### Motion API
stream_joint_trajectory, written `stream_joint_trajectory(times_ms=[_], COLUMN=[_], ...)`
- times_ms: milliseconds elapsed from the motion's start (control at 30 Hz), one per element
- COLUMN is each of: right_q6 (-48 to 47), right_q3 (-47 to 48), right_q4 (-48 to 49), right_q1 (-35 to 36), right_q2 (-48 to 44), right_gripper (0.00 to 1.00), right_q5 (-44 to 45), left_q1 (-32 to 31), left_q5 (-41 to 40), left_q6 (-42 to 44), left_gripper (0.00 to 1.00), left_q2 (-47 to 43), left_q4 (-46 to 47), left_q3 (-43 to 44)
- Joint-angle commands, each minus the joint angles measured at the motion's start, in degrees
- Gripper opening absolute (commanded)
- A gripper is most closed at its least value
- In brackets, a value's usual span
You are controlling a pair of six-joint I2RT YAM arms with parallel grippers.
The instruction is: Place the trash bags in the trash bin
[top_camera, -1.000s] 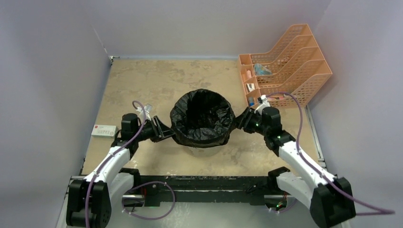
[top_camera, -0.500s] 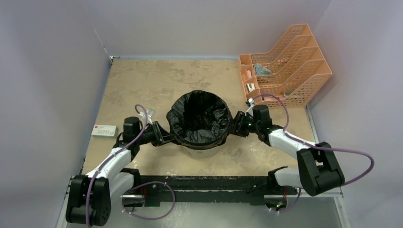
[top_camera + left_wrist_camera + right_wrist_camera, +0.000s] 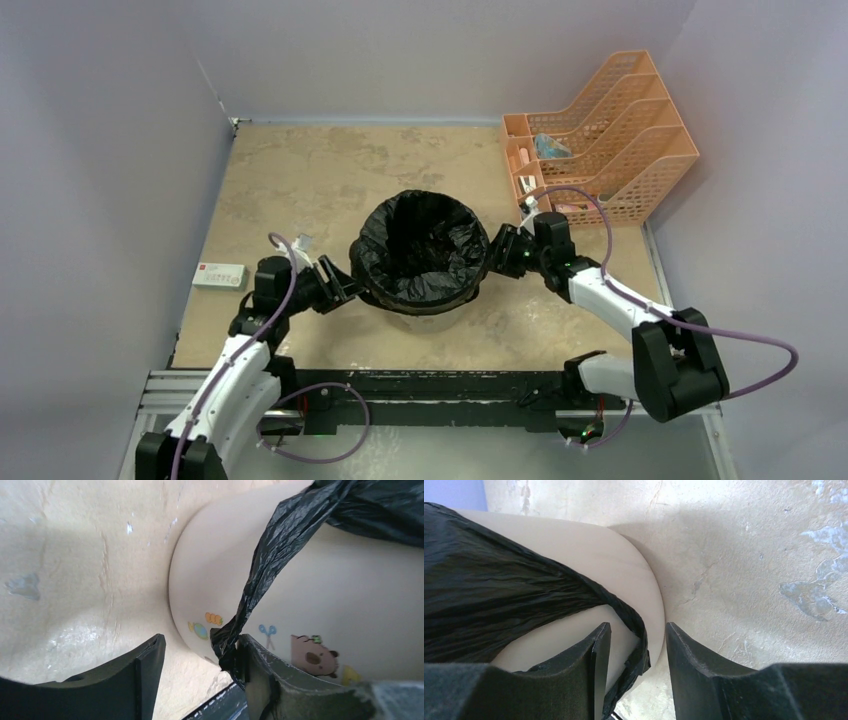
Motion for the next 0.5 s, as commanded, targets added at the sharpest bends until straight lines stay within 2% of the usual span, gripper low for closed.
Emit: stream_joint_trajectory(times_ms=[0, 167, 333, 400, 467], right_q6=[-1.0, -1.2, 1.0, 1.2, 1.5], right_q3=[1.6, 1.2, -0.9, -1.4, -2.2], right_q4=[-0.8, -0.8, -0.8, -1.4, -1.1], right_q1=[0.3, 0.3, 0.3, 0.3, 0.3], right_q2=[-2.4, -1.5, -3.4, -4.0, -3.9], right_gripper=[0.48, 0.49, 0.56, 0.62, 0.67], right_q5=[1.3, -1.0, 1.3, 2.0, 1.6], left_q1=[-0.3, -0.2, -0.2, -0.2, -0.2], left_q5=[-9.0, -9.5, -3.3, -1.0, 1.2], left_q6=[1.5, 8.6, 10.0, 11.0, 10.6], left_gripper=[0.56, 0.64, 0.65, 0.64, 0.58], left_q2=[-2.8, 3.5, 13.2, 15.4, 16.6], left_q4=[-6.5, -6.3, -3.9, -2.4, -0.8], left_q3=[6.0, 12.2, 15.1, 15.1, 14.2])
